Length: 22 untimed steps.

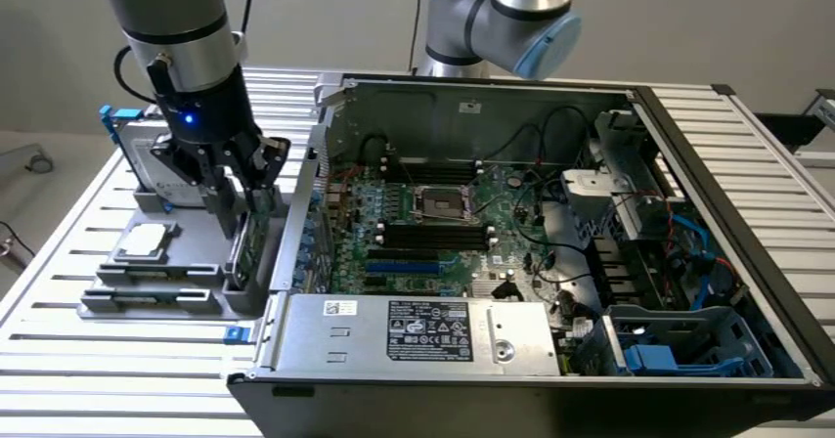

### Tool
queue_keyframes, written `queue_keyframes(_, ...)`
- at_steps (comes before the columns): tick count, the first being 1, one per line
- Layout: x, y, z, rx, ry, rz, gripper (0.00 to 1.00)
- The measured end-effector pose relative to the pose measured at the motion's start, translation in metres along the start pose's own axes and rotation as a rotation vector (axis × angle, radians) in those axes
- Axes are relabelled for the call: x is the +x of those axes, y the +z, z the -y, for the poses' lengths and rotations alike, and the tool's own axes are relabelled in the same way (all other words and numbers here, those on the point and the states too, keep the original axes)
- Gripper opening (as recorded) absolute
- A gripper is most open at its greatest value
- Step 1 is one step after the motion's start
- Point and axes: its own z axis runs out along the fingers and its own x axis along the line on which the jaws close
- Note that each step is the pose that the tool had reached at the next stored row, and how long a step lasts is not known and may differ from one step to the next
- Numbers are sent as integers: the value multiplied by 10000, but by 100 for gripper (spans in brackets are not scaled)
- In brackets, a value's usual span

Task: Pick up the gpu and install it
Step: 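Pick up the gpu and move the gpu toward the slot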

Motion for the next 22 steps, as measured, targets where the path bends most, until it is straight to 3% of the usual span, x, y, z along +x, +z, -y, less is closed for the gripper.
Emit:
queue_keyframes(8,-2,140,110,0,-14,0,36)
queue_keyframes(18,-6,287,87,2,-21,16,36)
queue_keyframes(22,-5,287,86,3,-21,15,28)
